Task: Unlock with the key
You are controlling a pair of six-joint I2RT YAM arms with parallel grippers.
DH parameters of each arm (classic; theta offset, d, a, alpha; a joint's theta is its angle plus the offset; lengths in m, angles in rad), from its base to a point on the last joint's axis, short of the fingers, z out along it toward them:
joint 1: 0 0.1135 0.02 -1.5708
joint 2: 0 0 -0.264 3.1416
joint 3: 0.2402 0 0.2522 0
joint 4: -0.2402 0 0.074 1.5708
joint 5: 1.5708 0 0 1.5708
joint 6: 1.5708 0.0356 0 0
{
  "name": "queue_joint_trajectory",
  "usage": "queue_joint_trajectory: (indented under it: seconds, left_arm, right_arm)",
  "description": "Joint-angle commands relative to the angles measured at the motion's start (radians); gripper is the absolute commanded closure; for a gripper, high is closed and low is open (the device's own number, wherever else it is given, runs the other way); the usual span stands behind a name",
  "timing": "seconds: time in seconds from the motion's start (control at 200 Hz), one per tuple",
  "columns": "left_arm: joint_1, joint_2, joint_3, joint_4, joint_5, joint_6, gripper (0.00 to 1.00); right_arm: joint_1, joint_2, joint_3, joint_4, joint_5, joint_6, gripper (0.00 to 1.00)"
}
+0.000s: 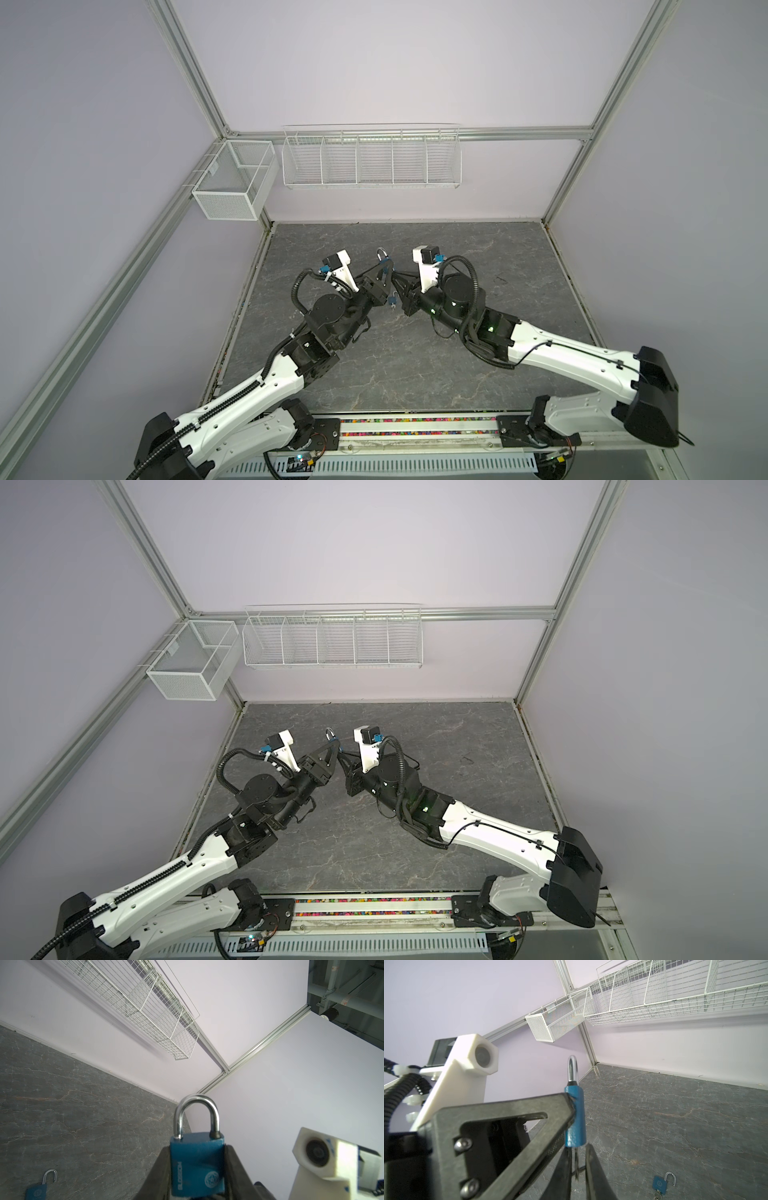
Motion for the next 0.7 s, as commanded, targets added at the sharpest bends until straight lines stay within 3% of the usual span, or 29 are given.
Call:
queue_joint_trajectory:
  seconds: [0.0, 0.185, 0.48, 0.695]
  left_arm:
    - [-0.003, -0.001, 0.013, 0.053, 0.01, -0.029, 1.0]
    - [-0.004, -0.008, 0.012, 0.05, 0.009, -0.043, 1.0]
    - [-0.005, -0.017, 0.003, 0.069, 0.023, -0.09, 1.0]
    - [-0.004, -0.007, -0.002, 0.076, 0.035, -0.115, 1.0]
  right_arm:
    - [-0.007, 0.023, 0.024, -0.023, 0.006, 0.018, 0.86]
    - [-0.016, 0.017, 0.027, -0.043, -0.005, 0.048, 0.93]
    - [-0.024, 0.002, 0.021, -0.036, -0.059, 0.129, 0.93]
    - [-0.024, 0.0, 0.031, -0.045, -0.05, 0.102, 0.94]
